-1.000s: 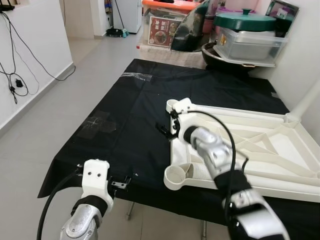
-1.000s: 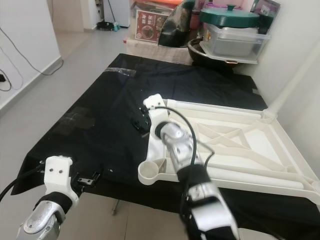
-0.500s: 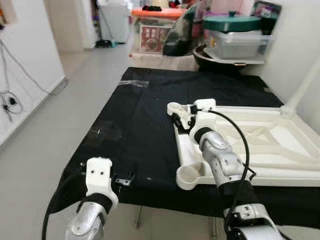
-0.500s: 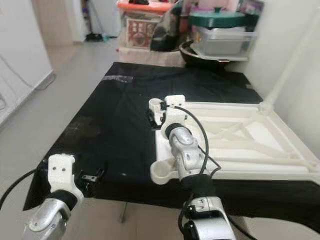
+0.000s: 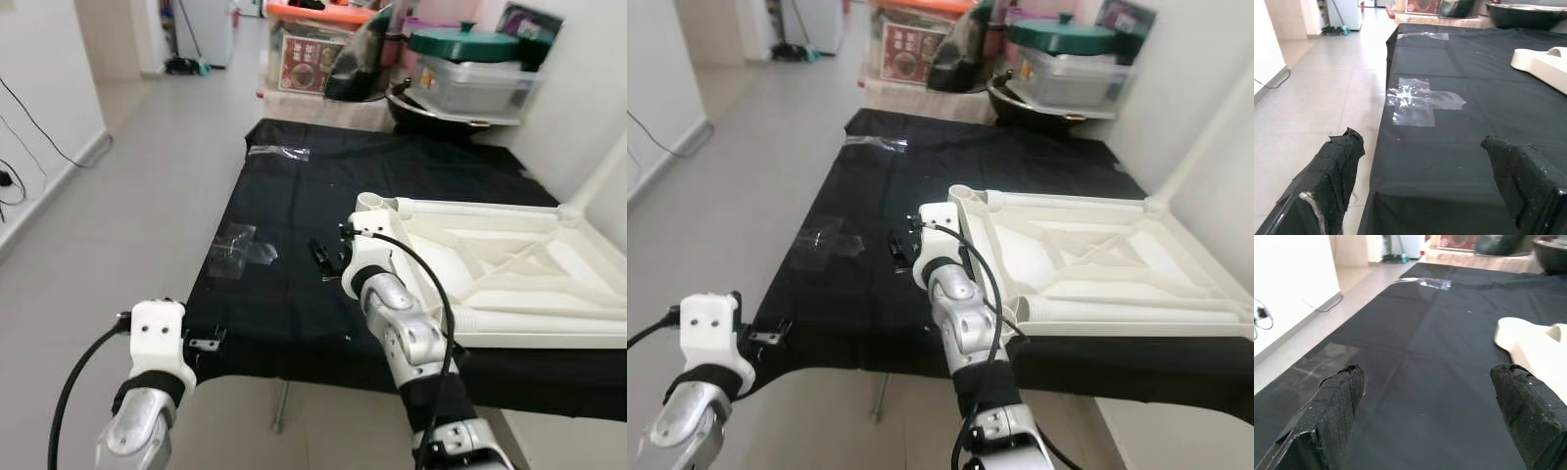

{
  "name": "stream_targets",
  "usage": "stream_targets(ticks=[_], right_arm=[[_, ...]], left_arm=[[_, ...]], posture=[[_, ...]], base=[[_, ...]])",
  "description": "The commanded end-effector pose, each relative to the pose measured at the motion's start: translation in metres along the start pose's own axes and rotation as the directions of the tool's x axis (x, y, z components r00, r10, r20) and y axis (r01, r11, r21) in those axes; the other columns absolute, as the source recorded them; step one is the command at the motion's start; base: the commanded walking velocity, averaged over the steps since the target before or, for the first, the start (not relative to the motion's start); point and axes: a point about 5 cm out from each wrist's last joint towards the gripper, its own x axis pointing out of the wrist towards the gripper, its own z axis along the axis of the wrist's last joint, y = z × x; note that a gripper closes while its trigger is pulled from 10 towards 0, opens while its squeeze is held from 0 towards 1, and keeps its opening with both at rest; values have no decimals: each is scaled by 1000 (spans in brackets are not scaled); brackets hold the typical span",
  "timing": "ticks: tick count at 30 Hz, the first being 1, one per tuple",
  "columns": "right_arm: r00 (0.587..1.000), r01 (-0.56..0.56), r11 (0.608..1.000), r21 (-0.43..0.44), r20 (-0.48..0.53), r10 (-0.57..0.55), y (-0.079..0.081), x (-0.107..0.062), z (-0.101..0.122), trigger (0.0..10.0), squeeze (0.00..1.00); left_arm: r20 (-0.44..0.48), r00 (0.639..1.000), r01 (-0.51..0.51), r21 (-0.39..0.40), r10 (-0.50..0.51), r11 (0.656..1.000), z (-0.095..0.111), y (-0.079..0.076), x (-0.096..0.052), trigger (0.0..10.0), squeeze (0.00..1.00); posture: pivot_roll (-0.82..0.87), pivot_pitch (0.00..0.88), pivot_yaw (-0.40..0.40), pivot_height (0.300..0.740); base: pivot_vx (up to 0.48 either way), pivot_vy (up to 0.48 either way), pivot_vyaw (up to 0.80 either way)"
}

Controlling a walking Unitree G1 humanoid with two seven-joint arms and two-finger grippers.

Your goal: Building children table

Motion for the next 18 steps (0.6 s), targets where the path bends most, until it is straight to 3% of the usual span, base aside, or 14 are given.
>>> stream_targets(ticks=[1,14,18], right_arm=[[999,36,999,-10,-13,-36,-7,-2,-3,10000,0],[999,47,998,-38,-25,-48,-8,-4,-4,10000,0],[996,83,995,-46,-38,-85,-13,-4,-5,10000,0]], left_arm=[[-1,1000,7,-14,-7,1000,-1,-3,1,10000,0],[0,1000,14,-14,-14,1000,-3,-4,1,10000,0],[-3,1000,11,-5,-11,1000,-4,-5,1,10000,0]], posture=[[141,0,-79,740],[137,0,-81,740],[138,0,-82,740]], base=[[371,0,0],[367,0,0],[0,0,0]])
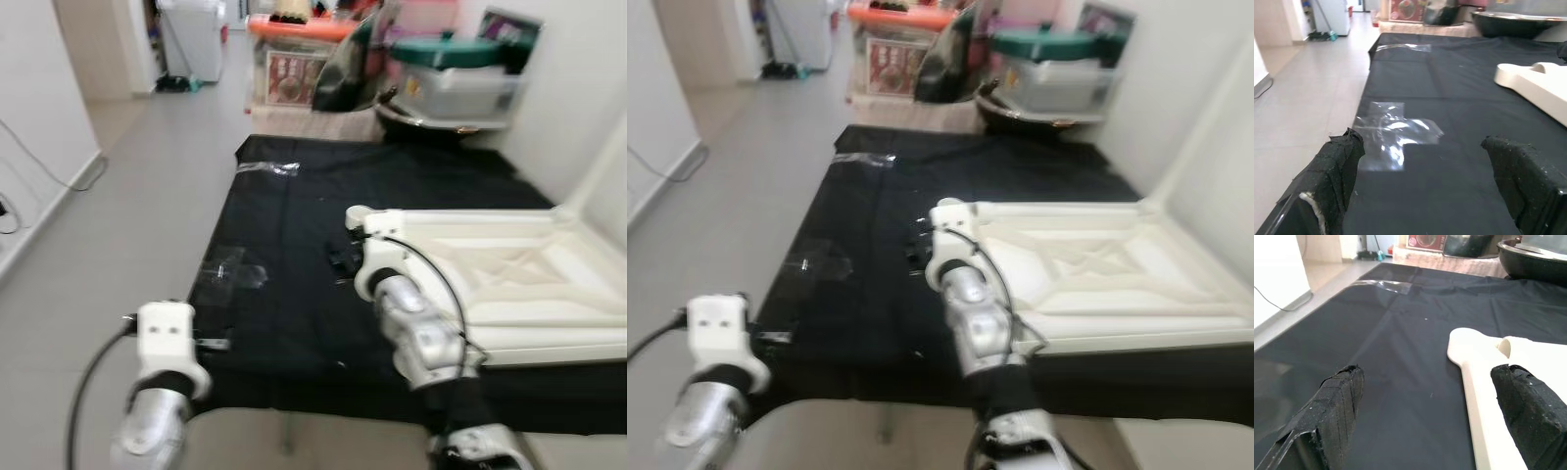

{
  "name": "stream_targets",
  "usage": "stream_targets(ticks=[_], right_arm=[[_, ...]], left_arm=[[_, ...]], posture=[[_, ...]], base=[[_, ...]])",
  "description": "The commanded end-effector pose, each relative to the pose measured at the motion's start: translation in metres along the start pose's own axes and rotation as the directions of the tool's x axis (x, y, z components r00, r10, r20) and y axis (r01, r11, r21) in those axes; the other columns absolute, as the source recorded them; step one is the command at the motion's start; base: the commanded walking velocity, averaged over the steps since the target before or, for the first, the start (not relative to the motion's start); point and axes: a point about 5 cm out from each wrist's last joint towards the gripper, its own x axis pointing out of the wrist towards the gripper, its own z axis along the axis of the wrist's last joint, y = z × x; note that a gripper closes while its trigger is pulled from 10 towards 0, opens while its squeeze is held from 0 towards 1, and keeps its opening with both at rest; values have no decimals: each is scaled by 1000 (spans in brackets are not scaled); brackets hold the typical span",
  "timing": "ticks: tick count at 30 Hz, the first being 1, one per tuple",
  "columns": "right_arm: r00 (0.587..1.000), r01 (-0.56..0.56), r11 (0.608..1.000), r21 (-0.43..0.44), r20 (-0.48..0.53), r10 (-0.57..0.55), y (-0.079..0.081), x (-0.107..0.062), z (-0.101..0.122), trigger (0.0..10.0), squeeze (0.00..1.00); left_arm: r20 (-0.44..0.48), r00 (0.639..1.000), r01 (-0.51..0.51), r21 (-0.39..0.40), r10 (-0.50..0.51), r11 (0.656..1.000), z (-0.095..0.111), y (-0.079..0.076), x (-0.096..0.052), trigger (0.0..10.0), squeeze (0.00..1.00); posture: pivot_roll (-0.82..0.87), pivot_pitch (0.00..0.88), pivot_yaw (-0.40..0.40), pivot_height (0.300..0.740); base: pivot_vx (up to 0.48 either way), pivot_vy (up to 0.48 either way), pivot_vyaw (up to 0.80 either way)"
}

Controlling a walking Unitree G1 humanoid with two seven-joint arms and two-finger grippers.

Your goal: Building children table

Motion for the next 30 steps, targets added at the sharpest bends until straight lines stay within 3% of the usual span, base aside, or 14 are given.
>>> stream_targets(ticks=[1,7,11,15,25,27,29,30], right_arm=[[1000,1,1000,4,-22,-1,4,1,-1,10000,0],[997,43,999,-8,-70,-43,-1,2,-9,10000,0],[982,116,993,14,-149,-112,-12,4,-20,10000,0],[952,244,968,54,-204,-229,-34,4,-29,10000,0],[949,102,992,70,-306,-76,-16,3,-51,10000,0],[924,157,982,103,-367,-109,-23,6,-65,10000,0],[924,157,982,103,-367,-109,-23,6,-65,10000,0],[892,231,964,133,-424,-155,-37,8,-75,10000,0]], left_arm=[[-14,1000,-19,13,19,1000,-4,4,-1,10000,0],[-14,1000,-18,16,18,1000,-4,3,-1,10000,0],[-13,1000,-20,18,20,1000,-4,3,0,10000,0],[-11,1000,-21,20,22,1000,-4,3,0,10000,0],[-13,1000,-14,21,15,1000,-5,1,1,10000,0],[-11,1000,-17,21,18,1000,-4,1,1,10000,0],[-11,1000,-17,21,18,1000,-4,1,1,10000,0],[-7,1000,-21,21,21,1000,-4,0,1,10000,0]], posture=[[138,0,-84,740],[142,0,-87,740],[143,0,-90,740],[142,0,-92,740],[140,0,-93,740],[146,0,-99,740],[146,0,-99,740],[152,0,-105,740]], base=[[0,0,0],[0,0,0],[0,0,0],[0,0,0],[0,0,0],[0,0,0],[0,0,0],[0,0,0]])
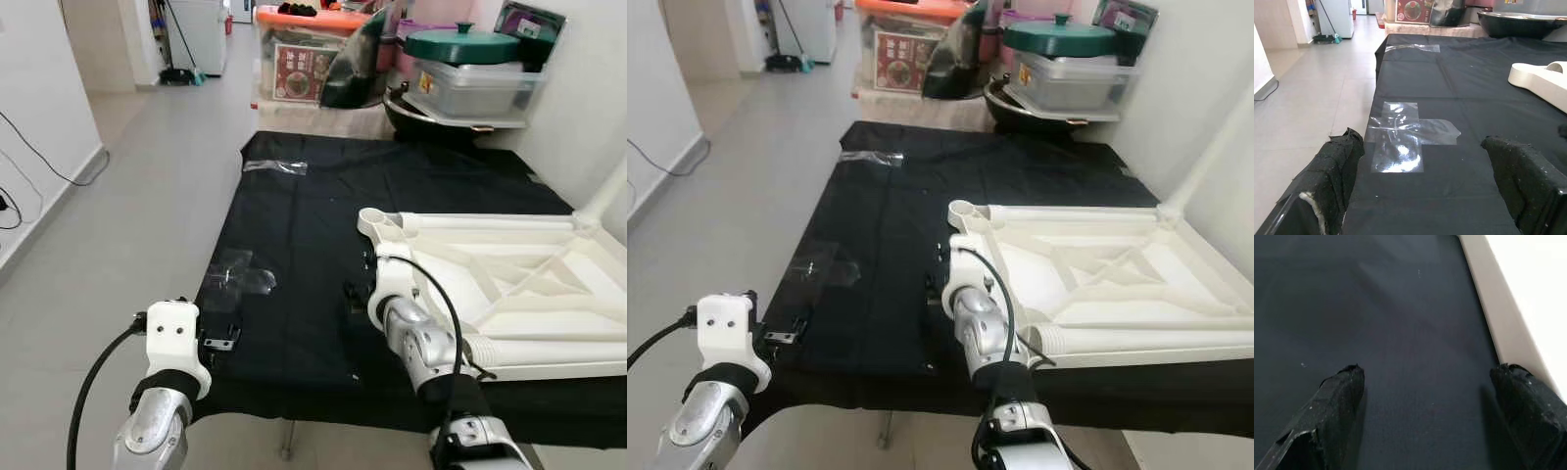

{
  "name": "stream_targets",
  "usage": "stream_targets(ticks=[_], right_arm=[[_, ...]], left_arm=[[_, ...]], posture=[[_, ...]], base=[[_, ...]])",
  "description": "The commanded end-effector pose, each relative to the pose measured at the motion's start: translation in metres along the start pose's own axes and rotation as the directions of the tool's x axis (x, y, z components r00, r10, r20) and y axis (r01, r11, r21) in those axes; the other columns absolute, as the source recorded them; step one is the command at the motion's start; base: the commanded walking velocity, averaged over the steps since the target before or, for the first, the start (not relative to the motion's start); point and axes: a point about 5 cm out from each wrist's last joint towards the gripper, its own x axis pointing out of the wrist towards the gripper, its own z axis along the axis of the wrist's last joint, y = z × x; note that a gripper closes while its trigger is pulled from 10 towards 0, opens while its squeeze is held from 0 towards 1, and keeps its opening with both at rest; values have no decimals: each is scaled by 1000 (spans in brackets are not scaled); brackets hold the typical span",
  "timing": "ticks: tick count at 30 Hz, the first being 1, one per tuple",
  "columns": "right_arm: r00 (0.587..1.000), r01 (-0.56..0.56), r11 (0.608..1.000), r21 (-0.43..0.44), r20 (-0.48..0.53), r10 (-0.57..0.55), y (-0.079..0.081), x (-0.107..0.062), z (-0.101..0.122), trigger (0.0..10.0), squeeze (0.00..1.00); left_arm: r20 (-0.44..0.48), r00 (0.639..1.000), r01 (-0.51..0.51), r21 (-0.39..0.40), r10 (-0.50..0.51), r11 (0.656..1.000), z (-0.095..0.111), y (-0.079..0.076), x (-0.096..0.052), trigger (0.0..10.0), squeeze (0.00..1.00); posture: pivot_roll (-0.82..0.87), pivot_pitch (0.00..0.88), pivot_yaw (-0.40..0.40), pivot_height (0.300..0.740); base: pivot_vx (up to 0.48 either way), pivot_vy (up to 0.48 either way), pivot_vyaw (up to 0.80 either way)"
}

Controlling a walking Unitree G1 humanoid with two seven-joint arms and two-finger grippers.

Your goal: Building children table

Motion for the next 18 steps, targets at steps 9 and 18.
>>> stream_targets(ticks=[9,18], right_arm=[[995,99,988,117,-44,-94,-31,9,4,10000,0],[953,-187,982,21,248,176,19,-2,65,10000,0]], left_arm=[[-9,1000,-5,11,5,1000,-3,-1,0,10000,0],[-17,1000,5,12,-5,1000,-4,-2,-1,10000,0]], posture=[[152,0,-106,740],[147,0,-98,740]], base=[[0,0,0],[0,0,0]])
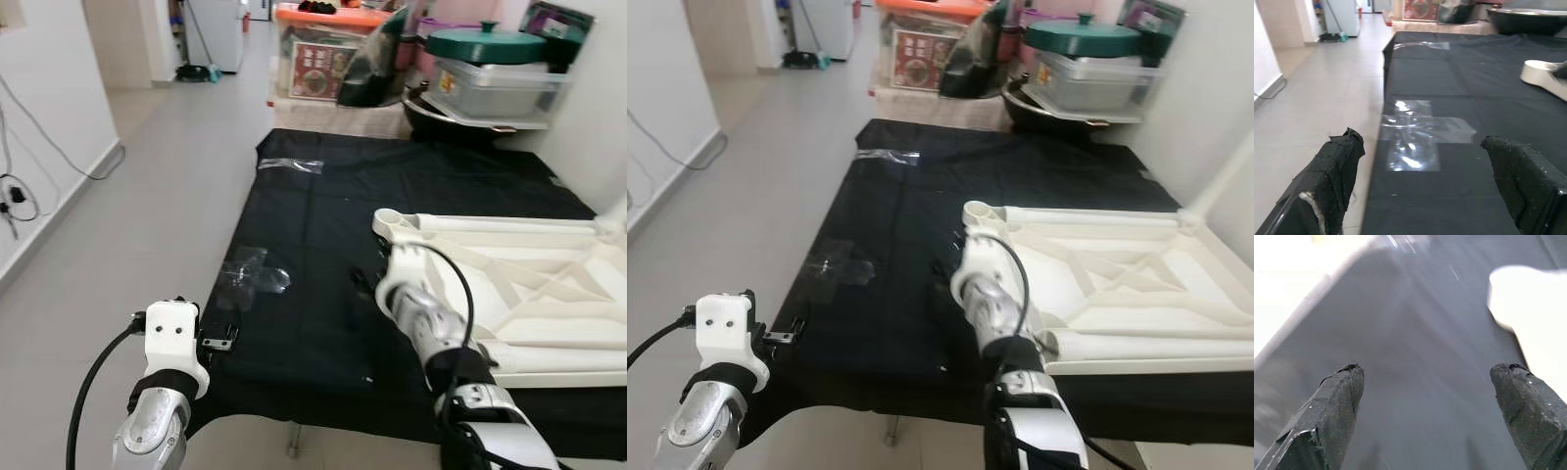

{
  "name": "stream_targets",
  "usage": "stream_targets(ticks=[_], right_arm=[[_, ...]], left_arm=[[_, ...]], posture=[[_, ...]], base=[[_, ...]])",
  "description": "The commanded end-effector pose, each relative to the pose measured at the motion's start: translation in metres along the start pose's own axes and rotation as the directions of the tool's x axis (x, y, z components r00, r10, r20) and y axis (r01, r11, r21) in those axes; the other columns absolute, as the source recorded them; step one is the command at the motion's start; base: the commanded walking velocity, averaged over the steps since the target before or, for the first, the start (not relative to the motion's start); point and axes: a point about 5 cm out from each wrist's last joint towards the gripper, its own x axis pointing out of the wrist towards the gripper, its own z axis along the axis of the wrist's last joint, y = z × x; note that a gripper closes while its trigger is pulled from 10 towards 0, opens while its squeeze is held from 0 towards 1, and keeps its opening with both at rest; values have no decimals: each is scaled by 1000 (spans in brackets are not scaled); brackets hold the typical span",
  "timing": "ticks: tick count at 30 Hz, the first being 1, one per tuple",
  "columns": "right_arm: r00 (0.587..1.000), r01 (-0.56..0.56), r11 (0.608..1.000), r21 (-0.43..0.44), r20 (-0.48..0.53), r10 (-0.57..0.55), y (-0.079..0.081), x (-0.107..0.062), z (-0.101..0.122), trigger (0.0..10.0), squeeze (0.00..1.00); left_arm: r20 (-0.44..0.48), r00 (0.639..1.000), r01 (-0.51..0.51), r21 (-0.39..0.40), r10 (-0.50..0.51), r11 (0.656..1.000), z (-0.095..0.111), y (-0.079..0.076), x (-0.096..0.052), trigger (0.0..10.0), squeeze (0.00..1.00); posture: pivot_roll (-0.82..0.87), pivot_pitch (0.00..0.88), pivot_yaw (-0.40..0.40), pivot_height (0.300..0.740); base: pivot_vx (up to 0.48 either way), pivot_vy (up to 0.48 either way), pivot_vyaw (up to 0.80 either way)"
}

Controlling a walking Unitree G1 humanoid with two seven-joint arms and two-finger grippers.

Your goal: Building children table

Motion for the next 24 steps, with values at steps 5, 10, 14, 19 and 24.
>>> stream_targets(ticks=[5,10,14,19,24], right_arm=[[981,193,981,14,-38,-192,-25,2,-7,10000,0],[927,364,931,-36,-86,-366,-56,-3,-21,10000,0],[913,395,918,-33,-96,-397,-69,-8,-26,10000,0],[933,328,944,-34,-146,-329,-63,-7,-37,10000,0],[946,265,964,-32,-186,-266,-48,-3,-46,10000,0]], left_arm=[[-18,1000,3,5,-3,1000,-4,-1,-1,10000,0],[-16,1000,-1,6,1,1000,-4,-1,-1,10000,0],[-17,1000,1,5,-1,1000,-4,-1,-1,10000,0],[-20,1000,12,6,-12,1000,-4,-2,-1,10000,0],[-21,1000,11,9,-11,1000,-4,-2,-1,10000,0]], posture=[[157,0,-105,740],[158,0,-107,740],[151,0,-100,740],[146,0,-94,740],[156,0,-100,740]], base=[[0,0,0],[0,0,0],[0,0,0],[0,0,0],[0,0,0]])
